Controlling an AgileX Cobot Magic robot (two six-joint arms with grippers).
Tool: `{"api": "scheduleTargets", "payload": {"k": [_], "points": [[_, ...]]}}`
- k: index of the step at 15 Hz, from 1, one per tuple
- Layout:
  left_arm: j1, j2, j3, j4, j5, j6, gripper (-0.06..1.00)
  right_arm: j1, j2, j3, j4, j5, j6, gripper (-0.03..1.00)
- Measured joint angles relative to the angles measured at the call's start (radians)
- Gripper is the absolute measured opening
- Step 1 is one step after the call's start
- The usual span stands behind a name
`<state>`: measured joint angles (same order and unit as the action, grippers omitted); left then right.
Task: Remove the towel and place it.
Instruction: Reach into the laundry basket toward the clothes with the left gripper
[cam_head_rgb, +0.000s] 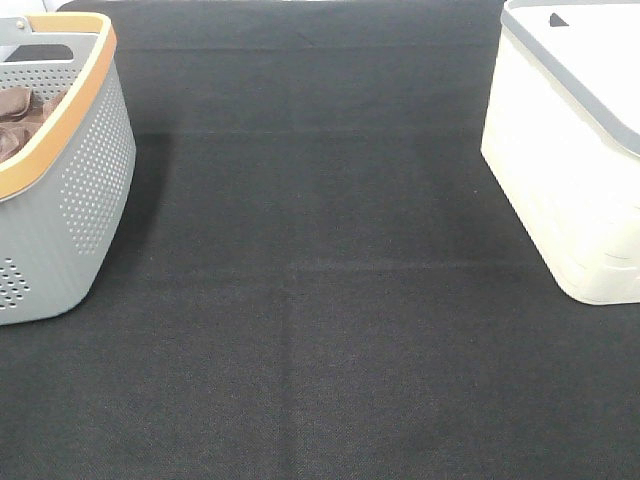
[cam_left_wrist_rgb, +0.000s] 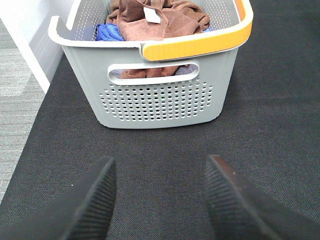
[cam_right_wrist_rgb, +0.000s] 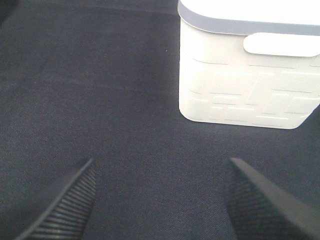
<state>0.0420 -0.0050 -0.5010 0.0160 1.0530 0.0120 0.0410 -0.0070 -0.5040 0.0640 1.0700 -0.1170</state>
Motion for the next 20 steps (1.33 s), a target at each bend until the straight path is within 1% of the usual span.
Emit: {"api": "scheduleTargets", "payload": {"k": [13,16,20], "points": [[0.0,0.0,0.0,0.0,0.0,0.0,0.52,0.0,0.0,0.0,0.0,0.0,0.0,0.69],[-0.021,0.0,0.0,0.0,0.0,0.0,0.52,0.0,0.0,0.0,0.0,0.0,0.0,0.69],[-0.024,0.0,-0.002,0.032,-0.008,0.0,0.52,0.0,0.0,0.0,0.0,0.0,0.0,0.69]]}}
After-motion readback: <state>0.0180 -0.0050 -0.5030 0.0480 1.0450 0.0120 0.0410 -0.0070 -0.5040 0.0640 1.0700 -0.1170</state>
